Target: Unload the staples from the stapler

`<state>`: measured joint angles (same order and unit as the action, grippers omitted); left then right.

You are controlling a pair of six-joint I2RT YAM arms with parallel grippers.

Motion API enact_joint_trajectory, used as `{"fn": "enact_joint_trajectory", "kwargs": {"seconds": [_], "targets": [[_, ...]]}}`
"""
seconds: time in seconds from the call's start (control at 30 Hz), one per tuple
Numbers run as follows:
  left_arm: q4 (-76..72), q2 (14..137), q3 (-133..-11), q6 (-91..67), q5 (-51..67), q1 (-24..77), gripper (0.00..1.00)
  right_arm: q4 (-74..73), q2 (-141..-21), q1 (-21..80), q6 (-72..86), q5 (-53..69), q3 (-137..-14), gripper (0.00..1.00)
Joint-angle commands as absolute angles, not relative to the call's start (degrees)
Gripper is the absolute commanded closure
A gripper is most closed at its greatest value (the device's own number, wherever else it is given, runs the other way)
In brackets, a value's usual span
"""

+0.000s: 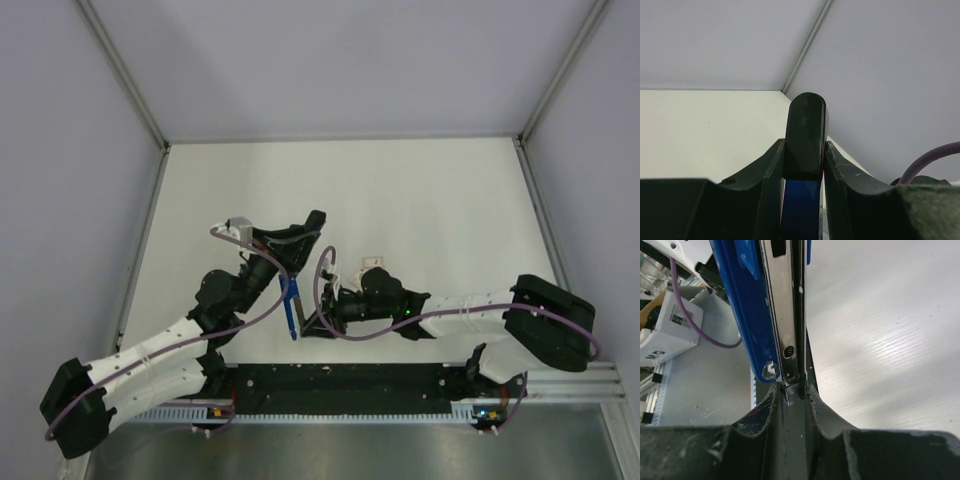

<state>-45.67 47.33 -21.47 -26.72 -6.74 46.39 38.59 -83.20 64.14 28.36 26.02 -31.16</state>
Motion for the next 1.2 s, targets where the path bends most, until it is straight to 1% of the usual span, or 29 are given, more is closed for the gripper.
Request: {"fn": "enact_joint_trajectory", "kwargs": {"seconds": [0.0, 0.23, 0.37, 0.53, 0.7, 0.77, 1.0, 1.17], "targets": [[-47.1, 43.8, -22.4, -27.5, -4.6, 45.8, 1.0, 35.1, -76.6, 65.1, 24.4, 22.0, -31.6, 0.99], [-47.6, 40.2, -22.9, -28.3, 5.7, 45.8, 1.0, 22.3, -68.0, 65.1, 18.2, 17.7, -33.1, 0.97], [-48.4, 38.6, -22.6, -28.7, 10.1, 45.8, 1.0, 17.6, -64.8, 65.0, 15.8, 16.1, -34.0, 0.94], [-49.4, 39.5, -23.3, -30.1, 14.6, 45.9, 1.0, 16.4, -64.9, 65.1, 14.9, 17.0, -35.9, 0.86], [-50.7, 41.2, -23.6, -31.9, 16.7, 45.9, 1.0, 16.4, -66.2, 65.0, 14.2, 18.1, -38.8, 0.84], [-51.8, 40.9, -22.8, -32.2, 15.0, 45.8, 1.0, 17.7, -66.2, 65.1, 14.1, 18.5, -39.0, 0.85], [-56.6, 39.9, -22.4, -31.5, 6.3, 45.8, 1.0, 27.1, -68.3, 65.2, 19.7, 23.4, -38.0, 1.0], [-63.7, 42.1, -21.6, -32.0, 1.8, 45.9, 1.0, 32.2, -68.8, 66.3, 23.0, 24.4, -38.1, 1.0]]}}
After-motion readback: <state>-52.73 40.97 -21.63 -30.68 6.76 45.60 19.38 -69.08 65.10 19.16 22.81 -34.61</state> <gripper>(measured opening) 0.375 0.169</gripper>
